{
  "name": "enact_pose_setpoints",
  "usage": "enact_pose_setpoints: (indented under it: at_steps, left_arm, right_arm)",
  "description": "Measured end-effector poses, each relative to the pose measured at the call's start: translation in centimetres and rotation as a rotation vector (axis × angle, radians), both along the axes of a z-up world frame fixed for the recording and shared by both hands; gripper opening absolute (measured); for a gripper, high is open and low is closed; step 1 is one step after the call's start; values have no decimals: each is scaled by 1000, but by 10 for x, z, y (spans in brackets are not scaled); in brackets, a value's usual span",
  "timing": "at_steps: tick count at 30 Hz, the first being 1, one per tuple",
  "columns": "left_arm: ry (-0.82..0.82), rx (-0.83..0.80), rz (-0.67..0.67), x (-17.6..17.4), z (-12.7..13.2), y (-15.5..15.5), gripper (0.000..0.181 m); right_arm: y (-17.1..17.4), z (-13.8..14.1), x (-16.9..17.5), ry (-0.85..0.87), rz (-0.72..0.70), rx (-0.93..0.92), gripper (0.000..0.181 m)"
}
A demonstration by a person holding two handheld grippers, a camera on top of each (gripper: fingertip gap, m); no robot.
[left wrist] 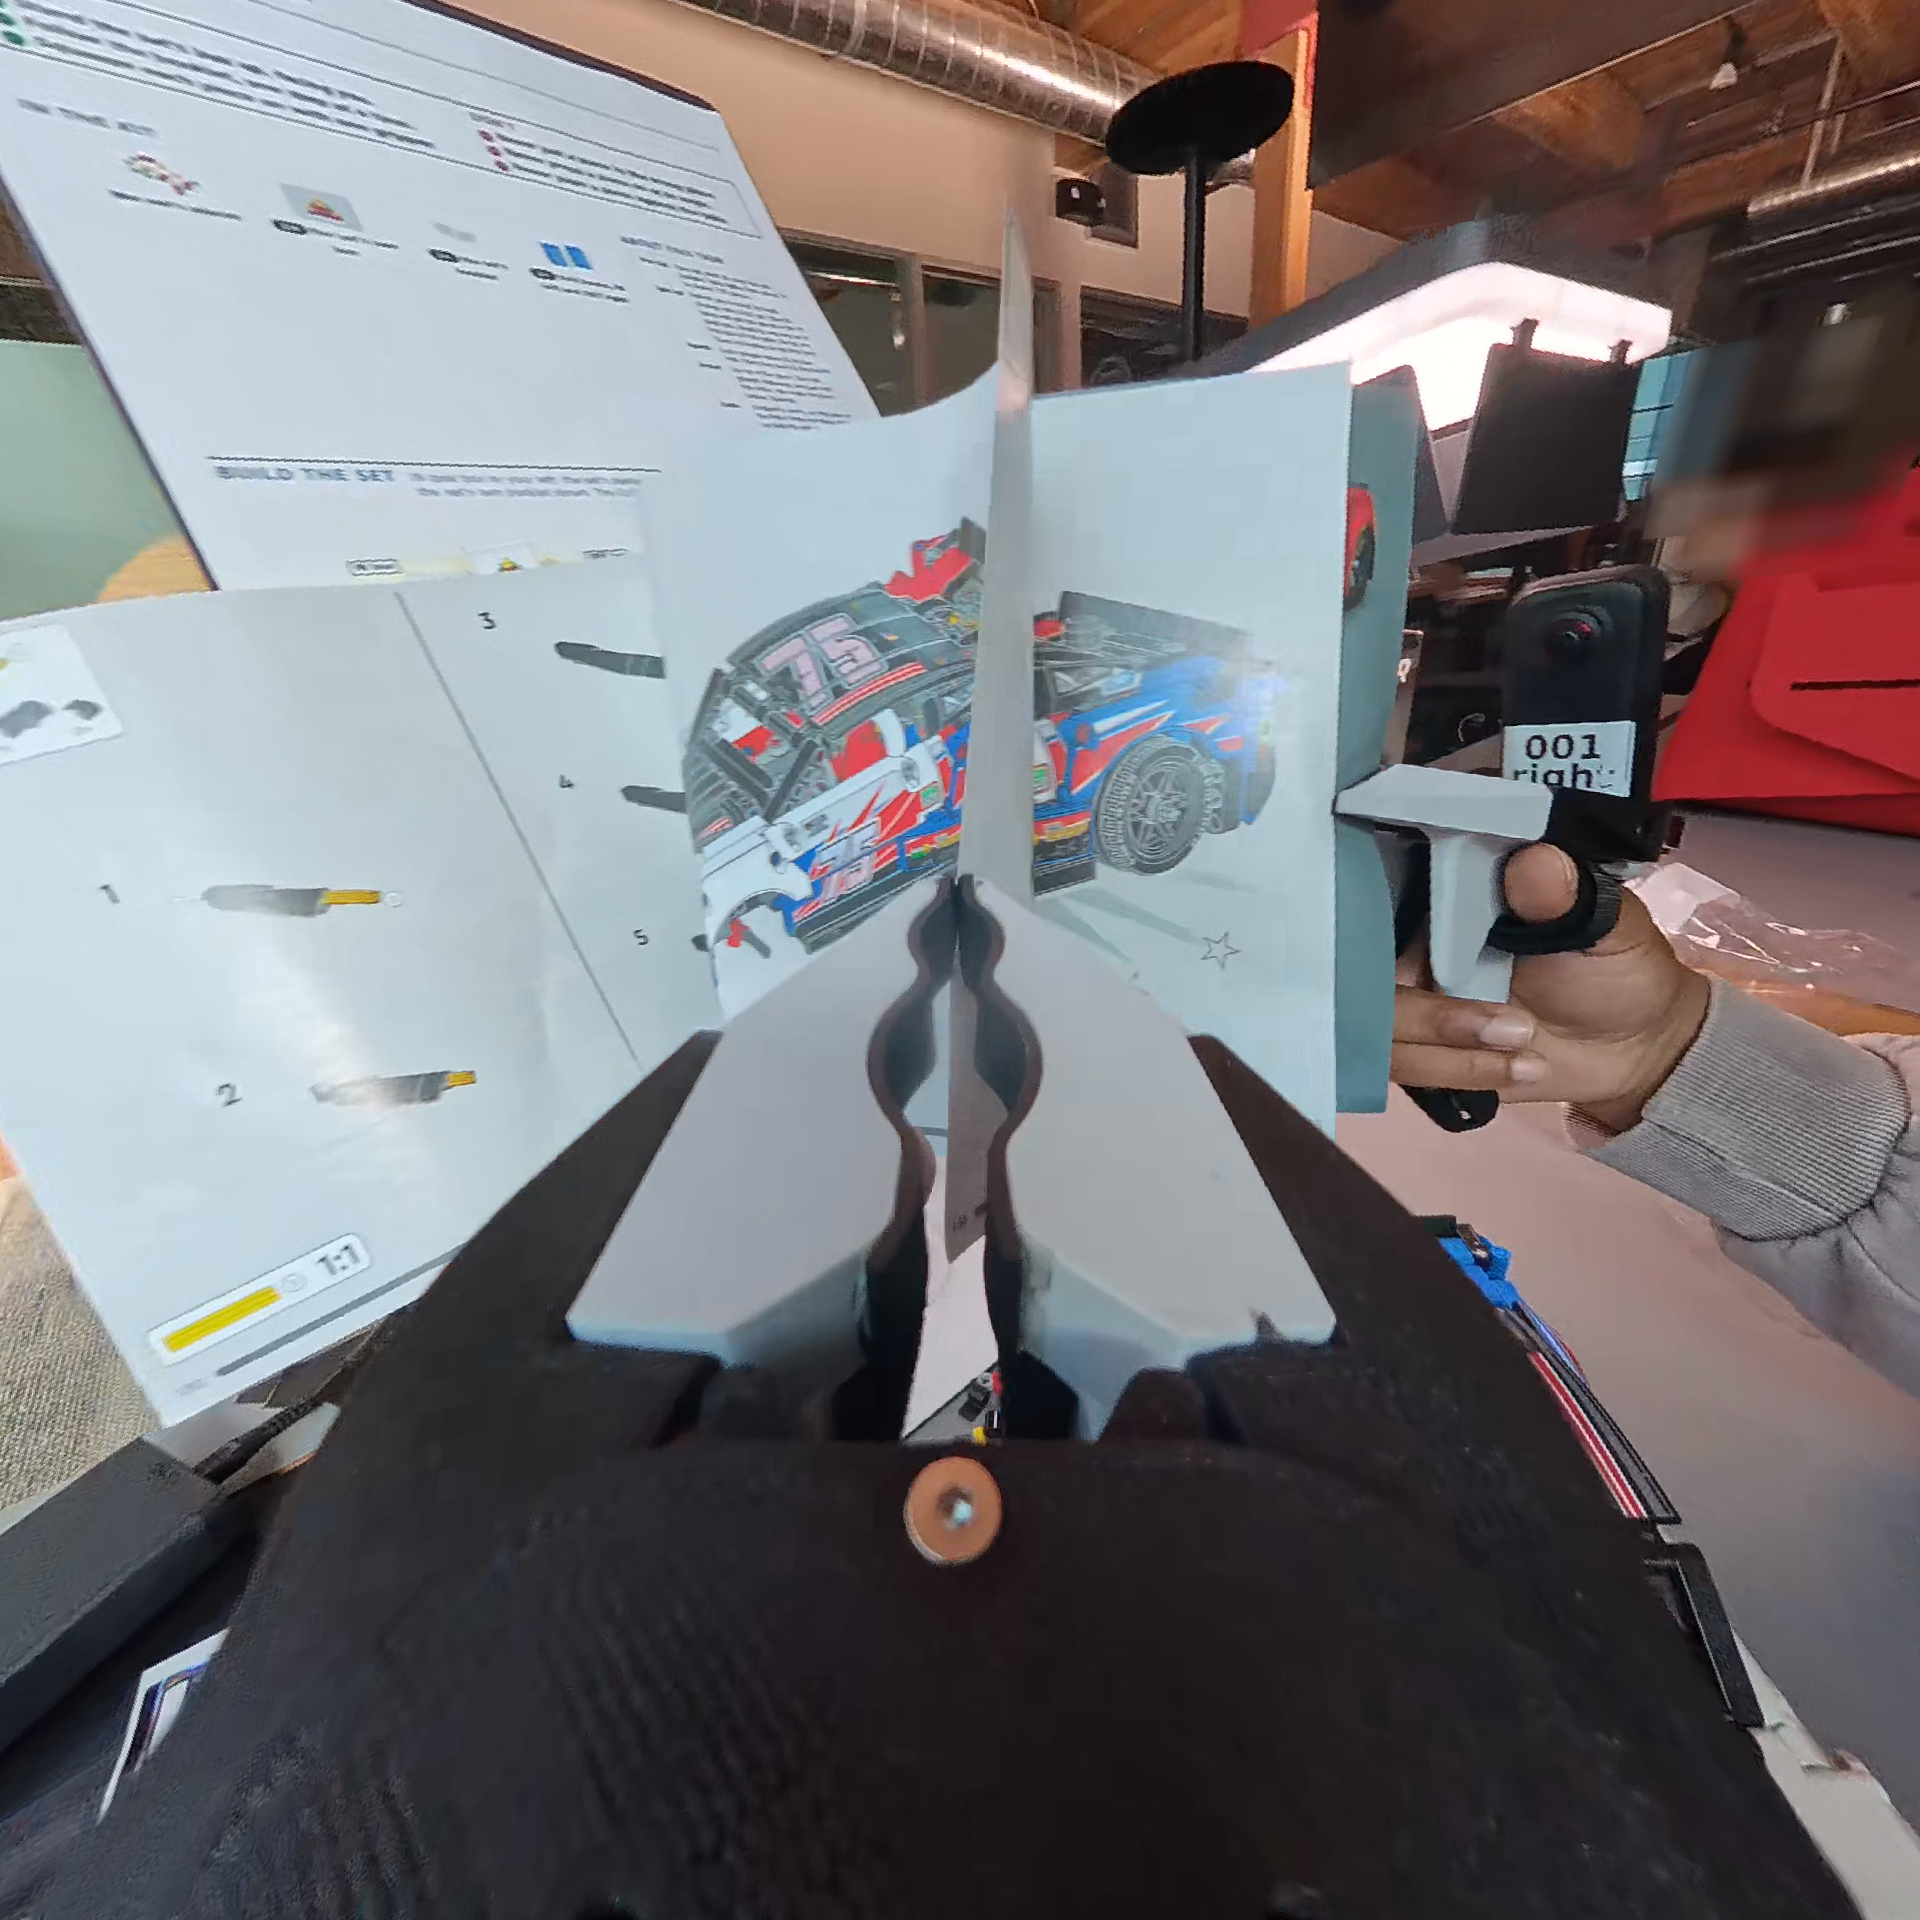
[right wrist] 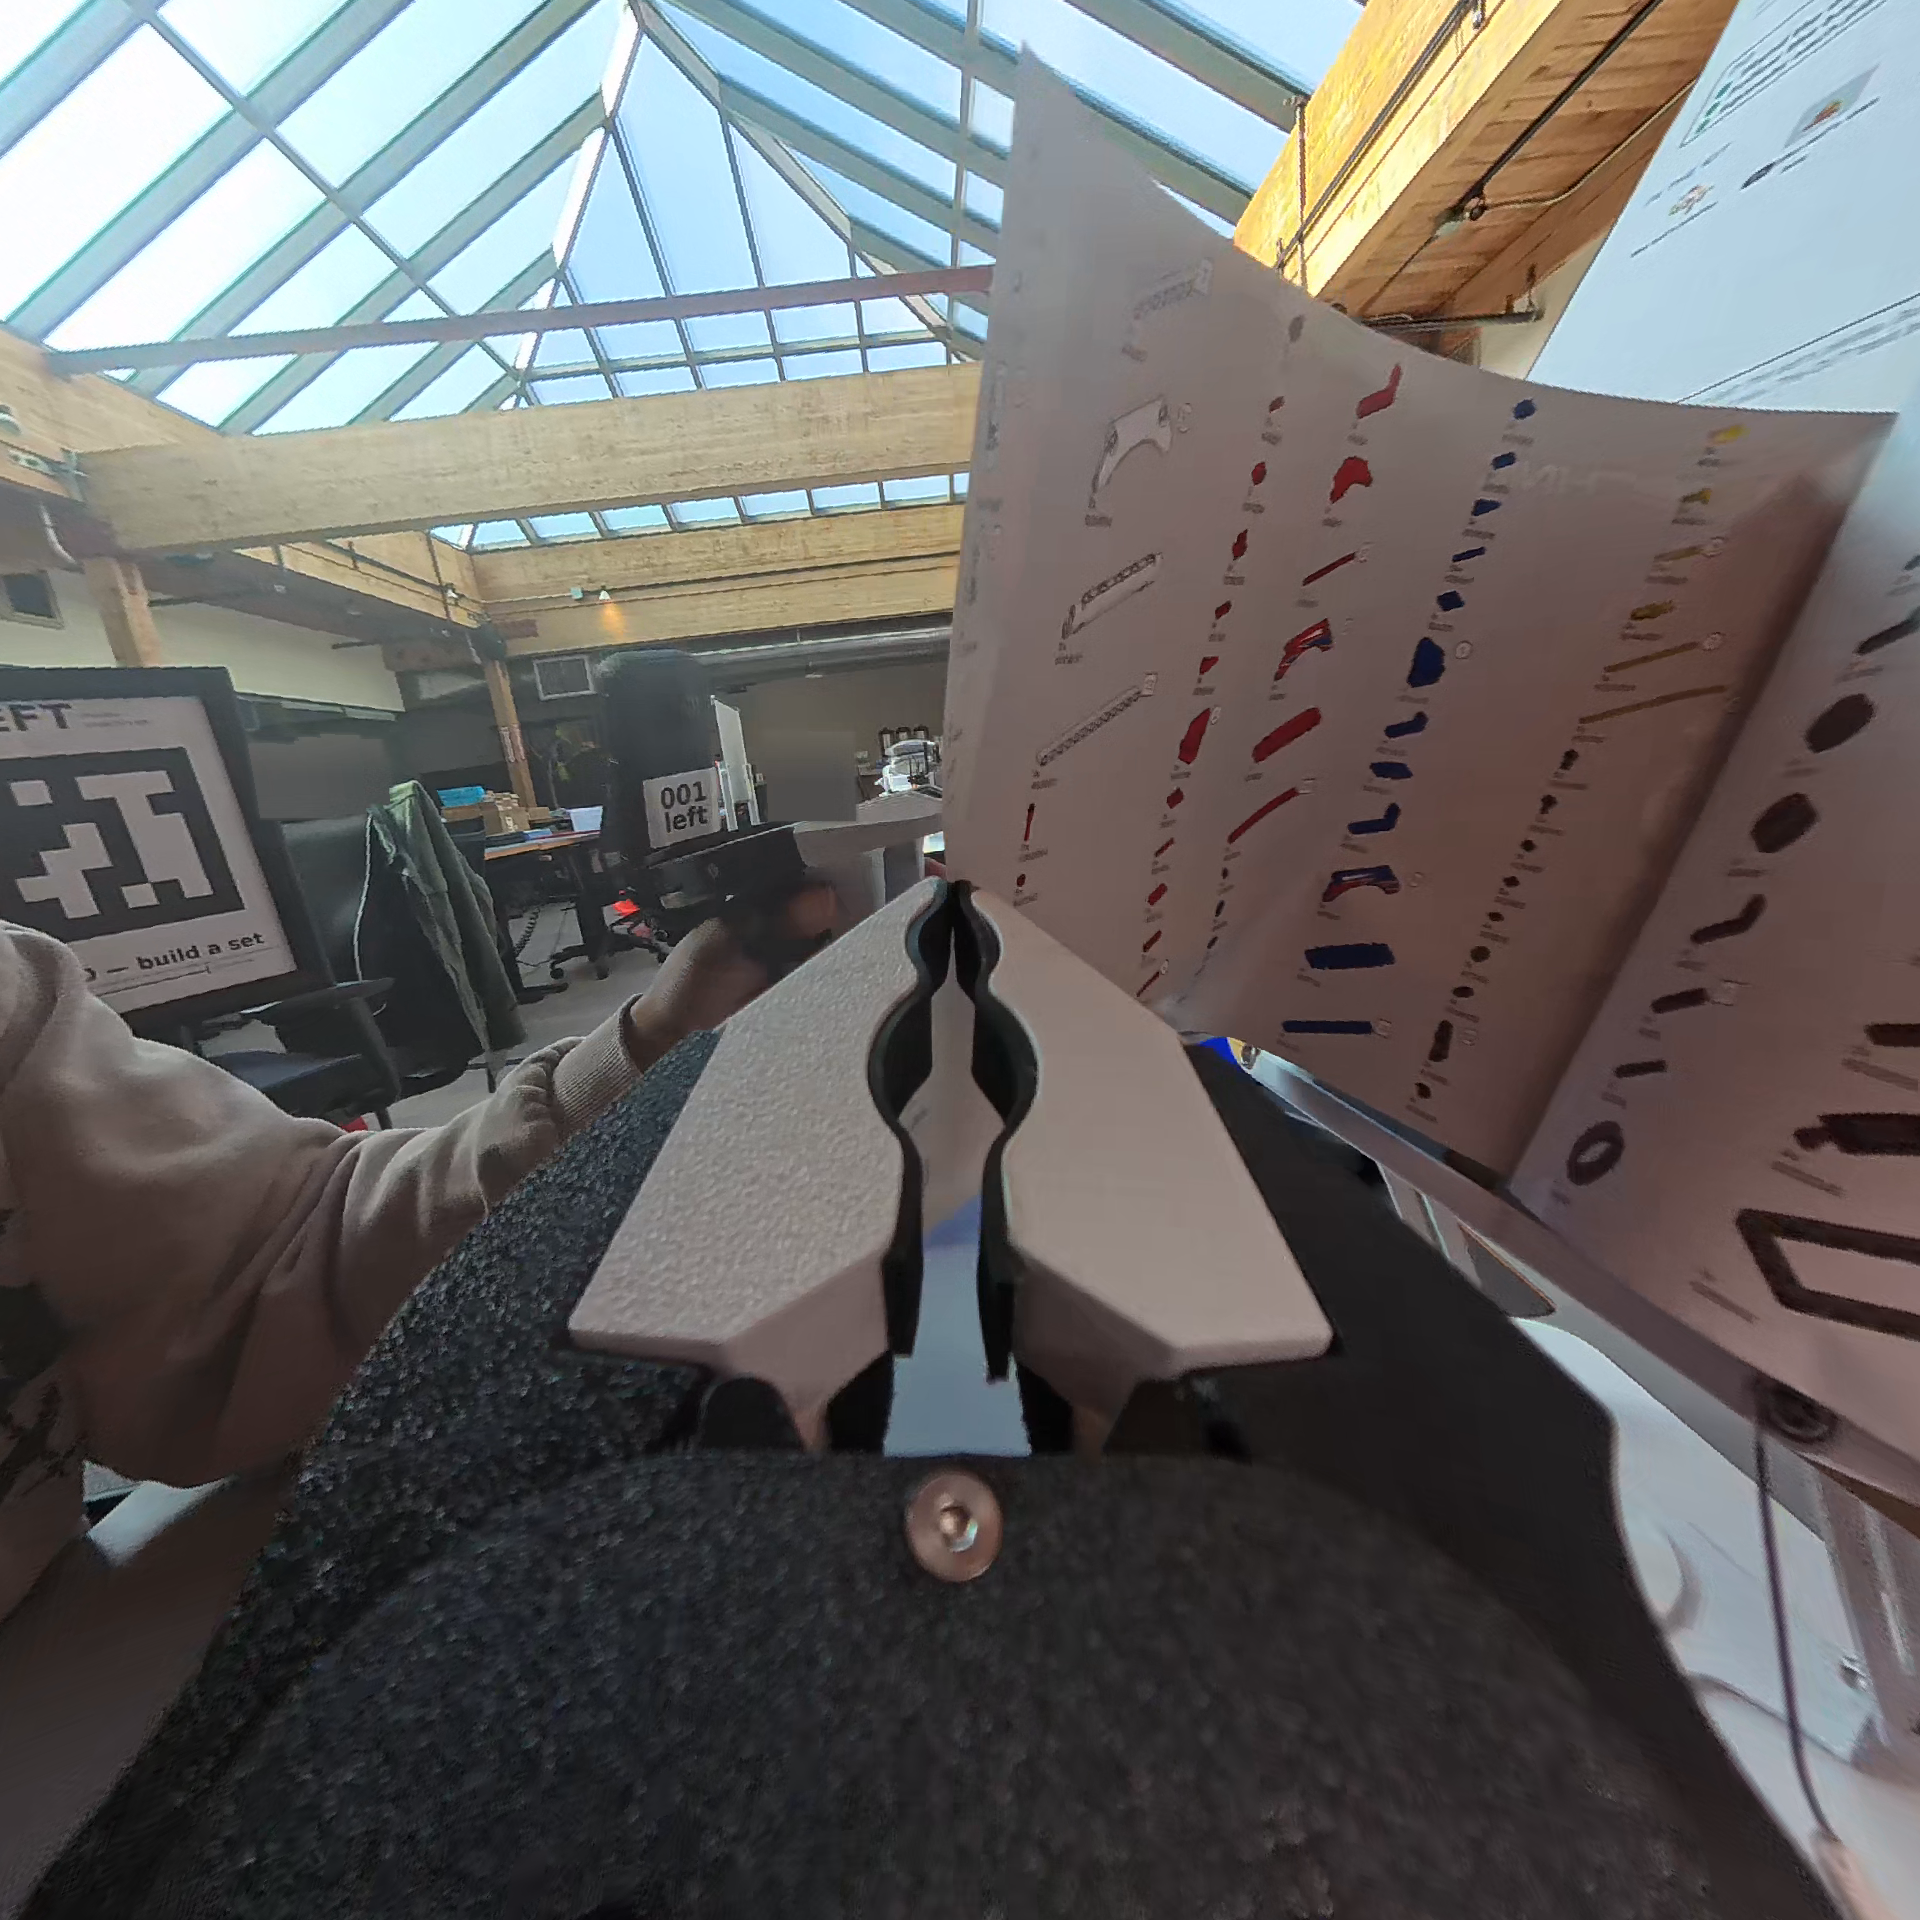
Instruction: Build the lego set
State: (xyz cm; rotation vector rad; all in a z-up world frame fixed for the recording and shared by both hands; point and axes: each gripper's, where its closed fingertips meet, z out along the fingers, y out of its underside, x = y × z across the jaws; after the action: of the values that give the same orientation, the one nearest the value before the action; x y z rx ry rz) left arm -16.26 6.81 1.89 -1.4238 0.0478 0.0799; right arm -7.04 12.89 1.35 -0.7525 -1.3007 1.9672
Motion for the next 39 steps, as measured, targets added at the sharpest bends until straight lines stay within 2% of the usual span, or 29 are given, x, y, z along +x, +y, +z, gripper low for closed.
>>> enact_pose_setpoints:
  at_steps: [1, 5, 19, 28, 39]
  left_arm:
    - [-9, 8, 16, -7, 2, -4, 0]
    - [-44, 27, 59, -29, 5, -17, 0]
    - [-120, 55, 161, -75, 5, -44, 0]
    - [-140, 52, 191, -86, 0, -47, 0]
    - [-144, 43, 162, -79, -1, -42, 0]
  right_arm:
    - [7, 0, 2, -1, -18, -2, 0]
    - [34, 1, 10, 7, -72, -36, 0]
    - [85, -8, 24, 2, -176, -100, 0]
    - [124, -16, 39, 2, -271, -146, 0]
    - [138, -23, 43, -11, -309, -156, 0]
